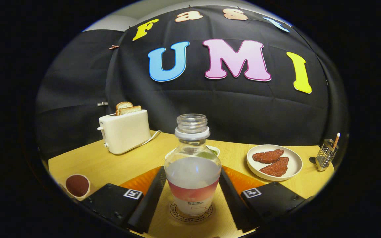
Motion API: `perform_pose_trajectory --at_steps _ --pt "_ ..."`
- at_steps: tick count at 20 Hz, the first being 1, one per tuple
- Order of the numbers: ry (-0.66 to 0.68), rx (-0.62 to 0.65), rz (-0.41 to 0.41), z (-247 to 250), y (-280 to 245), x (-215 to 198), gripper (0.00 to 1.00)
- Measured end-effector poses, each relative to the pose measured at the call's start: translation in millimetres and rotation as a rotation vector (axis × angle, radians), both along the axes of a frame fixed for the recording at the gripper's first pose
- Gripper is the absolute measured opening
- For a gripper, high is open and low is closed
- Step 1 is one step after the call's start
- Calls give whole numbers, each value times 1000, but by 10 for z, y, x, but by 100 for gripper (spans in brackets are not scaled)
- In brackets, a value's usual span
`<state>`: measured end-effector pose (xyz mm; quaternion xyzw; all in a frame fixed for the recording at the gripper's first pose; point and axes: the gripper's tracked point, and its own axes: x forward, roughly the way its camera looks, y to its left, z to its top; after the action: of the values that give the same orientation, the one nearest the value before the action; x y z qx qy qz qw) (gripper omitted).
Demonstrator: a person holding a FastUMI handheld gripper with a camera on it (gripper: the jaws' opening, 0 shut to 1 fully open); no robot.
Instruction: Take the bottle from table, then pour the juice into the cup, finally place the bottle on the coaster
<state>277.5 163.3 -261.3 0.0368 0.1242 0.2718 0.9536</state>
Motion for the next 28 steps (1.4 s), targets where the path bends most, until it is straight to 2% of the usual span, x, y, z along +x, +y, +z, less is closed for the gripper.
perform_pose_trajectory --at_steps 1,8,13,20,23,28 --pt "-3 -1 2 13 -4 -9 100" --pt "24 -7 10 130 -93 -165 100" --pt "-27 -19 1 480 -267 -344 99" --pt "-158 -54 -101 1323 -799 -651 98" --pt "-178 -37 -116 1649 -963 -830 98" --pt "-230 -62 -194 2129 -1336 -1137 98"
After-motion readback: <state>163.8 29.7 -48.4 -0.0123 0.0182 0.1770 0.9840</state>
